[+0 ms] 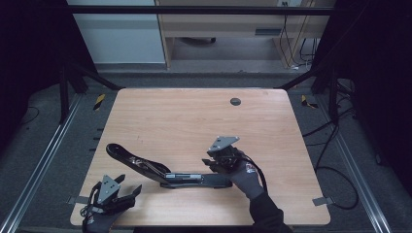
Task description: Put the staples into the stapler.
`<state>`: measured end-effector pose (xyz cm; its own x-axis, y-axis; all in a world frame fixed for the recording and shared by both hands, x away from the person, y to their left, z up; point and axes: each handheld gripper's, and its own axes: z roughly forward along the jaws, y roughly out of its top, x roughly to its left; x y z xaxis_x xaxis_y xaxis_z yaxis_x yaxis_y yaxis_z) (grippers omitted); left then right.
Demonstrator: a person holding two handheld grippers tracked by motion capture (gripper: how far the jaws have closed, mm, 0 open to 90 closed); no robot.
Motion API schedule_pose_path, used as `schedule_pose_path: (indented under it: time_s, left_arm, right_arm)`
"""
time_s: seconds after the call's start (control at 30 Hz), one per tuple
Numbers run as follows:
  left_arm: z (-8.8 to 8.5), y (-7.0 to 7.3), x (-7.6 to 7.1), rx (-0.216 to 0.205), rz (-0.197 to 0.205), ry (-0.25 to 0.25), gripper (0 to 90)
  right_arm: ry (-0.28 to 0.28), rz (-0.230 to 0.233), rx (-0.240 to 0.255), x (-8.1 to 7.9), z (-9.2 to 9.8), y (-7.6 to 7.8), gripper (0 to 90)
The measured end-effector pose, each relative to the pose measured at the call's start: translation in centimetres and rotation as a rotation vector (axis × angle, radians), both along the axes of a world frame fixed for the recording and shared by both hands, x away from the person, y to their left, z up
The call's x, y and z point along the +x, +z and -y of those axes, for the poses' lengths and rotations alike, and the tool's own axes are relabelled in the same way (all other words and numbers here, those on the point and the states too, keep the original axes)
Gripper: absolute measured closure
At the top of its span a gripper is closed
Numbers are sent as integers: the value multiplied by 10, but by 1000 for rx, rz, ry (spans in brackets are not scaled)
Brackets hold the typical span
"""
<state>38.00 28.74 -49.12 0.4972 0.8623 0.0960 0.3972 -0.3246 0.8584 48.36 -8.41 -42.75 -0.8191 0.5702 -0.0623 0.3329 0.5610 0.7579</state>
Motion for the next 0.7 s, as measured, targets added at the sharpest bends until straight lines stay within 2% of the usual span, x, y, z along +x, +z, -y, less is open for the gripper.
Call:
schedule_pose_path:
  time_s: [0.07,0.2,0.27,0.4,0.5,0.7]
  left_arm:
    - [-1,1,0,-2,5,1,265]
    - [-2,3,-2,-17,13,-1,264]
    - [-2,5,-3,-27,21,-6,262]
    - [-6,9,-5,-65,31,-5,261]
    - [-8,11,-6,-94,35,-5,261]
    - [-5,17,-8,-95,55,-10,261]
  right_arm:
    - [-28,6,1,-2,8,-2,648]
    - [-133,13,27,-5,27,-6,651]
    - [-166,17,31,-8,35,-8,651]
    - [-238,27,59,-12,53,-15,652]
    - [-274,12,71,-16,62,-22,653]
    - [-314,18,84,-30,78,-35,661]
